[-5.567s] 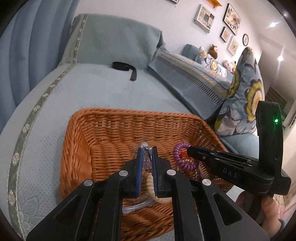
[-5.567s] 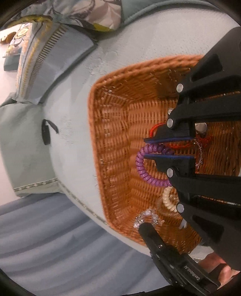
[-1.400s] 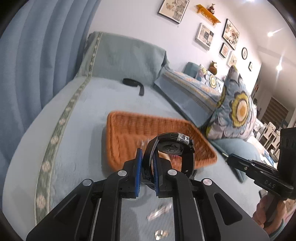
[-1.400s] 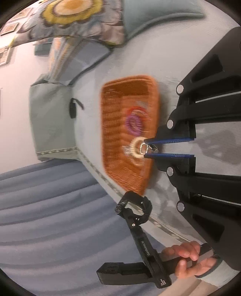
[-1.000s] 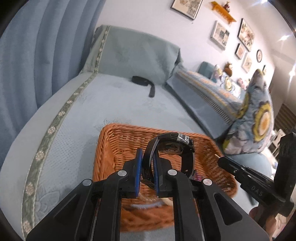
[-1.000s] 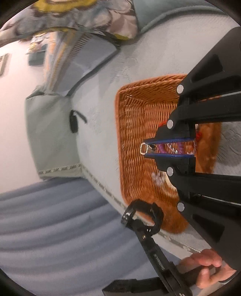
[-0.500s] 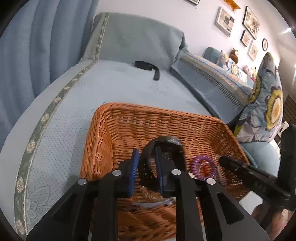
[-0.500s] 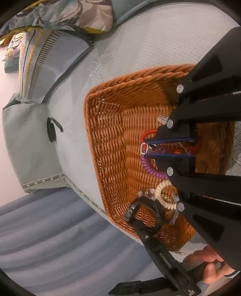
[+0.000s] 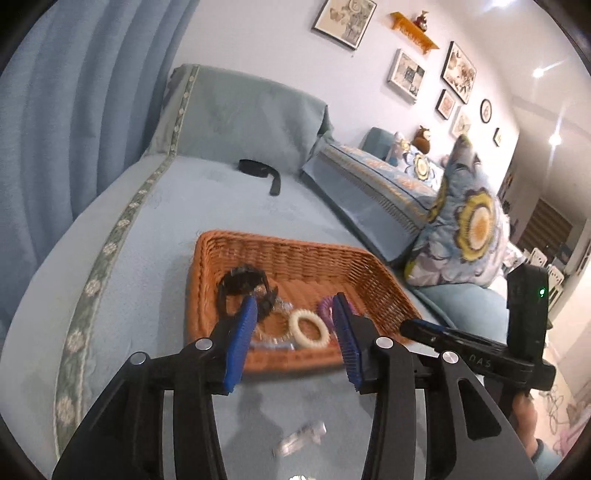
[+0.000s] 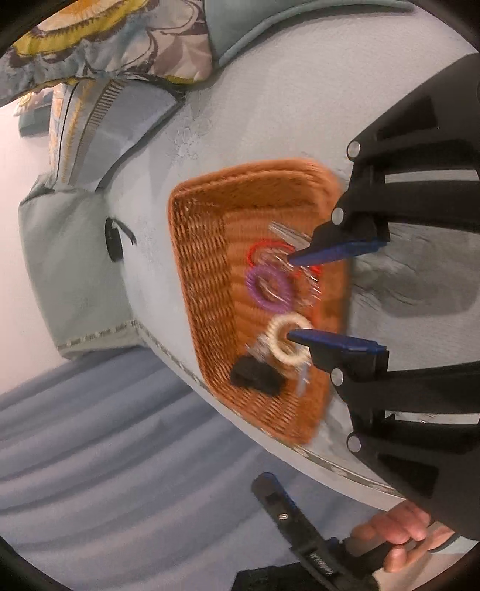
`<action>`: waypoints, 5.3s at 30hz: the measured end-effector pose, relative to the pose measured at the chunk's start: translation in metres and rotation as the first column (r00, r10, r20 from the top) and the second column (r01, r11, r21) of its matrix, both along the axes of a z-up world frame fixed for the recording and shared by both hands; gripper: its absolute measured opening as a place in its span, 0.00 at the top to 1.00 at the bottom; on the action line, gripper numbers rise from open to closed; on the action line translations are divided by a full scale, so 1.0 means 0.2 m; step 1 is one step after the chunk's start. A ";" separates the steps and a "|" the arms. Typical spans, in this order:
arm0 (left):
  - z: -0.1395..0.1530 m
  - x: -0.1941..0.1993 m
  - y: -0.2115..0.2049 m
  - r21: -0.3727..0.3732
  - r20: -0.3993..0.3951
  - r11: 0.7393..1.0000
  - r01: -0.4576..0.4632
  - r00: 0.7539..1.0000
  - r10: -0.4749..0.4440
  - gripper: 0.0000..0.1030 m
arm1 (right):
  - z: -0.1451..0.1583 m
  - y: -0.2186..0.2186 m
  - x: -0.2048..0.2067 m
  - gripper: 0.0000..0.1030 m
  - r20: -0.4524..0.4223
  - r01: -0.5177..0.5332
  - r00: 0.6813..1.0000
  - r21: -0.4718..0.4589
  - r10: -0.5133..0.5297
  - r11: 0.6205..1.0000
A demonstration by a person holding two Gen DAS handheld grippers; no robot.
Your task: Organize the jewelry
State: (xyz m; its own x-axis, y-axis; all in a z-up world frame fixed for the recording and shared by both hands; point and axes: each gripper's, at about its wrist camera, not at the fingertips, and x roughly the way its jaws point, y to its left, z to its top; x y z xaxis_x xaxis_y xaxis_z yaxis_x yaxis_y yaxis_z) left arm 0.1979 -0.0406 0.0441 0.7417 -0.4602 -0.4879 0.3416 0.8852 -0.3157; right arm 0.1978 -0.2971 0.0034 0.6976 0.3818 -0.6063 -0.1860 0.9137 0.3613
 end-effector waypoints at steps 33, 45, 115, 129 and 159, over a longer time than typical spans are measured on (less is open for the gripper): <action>-0.53 -0.36 -0.12 0.257 -0.209 0.966 0.006 0.977 0.049 0.69 | -0.29 0.53 0.05 0.69 -0.145 -0.388 0.916 -0.087 0.374 0.918; -0.54 -0.42 -0.02 0.193 -0.217 0.981 -0.029 0.973 0.072 0.79 | -0.29 0.61 -0.10 0.69 -0.158 -0.475 0.878 -0.158 0.453 0.866; -0.44 -0.49 -0.14 0.216 -0.066 0.973 0.084 0.995 -0.071 0.83 | -0.23 0.26 -0.60 0.87 -0.026 -0.044 0.999 -0.274 0.038 0.961; -0.04 -0.10 -0.30 0.188 0.120 0.979 0.081 0.987 -0.105 0.83 | 0.23 0.09 0.00 0.87 0.127 0.043 0.992 -0.128 -0.026 0.991; -0.07 0.15 -0.22 0.093 0.067 0.994 0.063 0.995 -0.069 0.50 | 0.09 0.03 0.22 0.56 0.011 0.046 0.999 -0.085 -0.046 0.995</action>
State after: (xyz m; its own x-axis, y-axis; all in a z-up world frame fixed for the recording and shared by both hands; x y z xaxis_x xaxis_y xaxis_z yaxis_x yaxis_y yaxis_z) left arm 0.2278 -0.0855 0.0296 0.7449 -0.4655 -0.4780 0.4186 0.8839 -0.2086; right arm 0.2410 -0.2916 0.0211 0.7186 0.2965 -0.6291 -0.1457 0.9487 0.2807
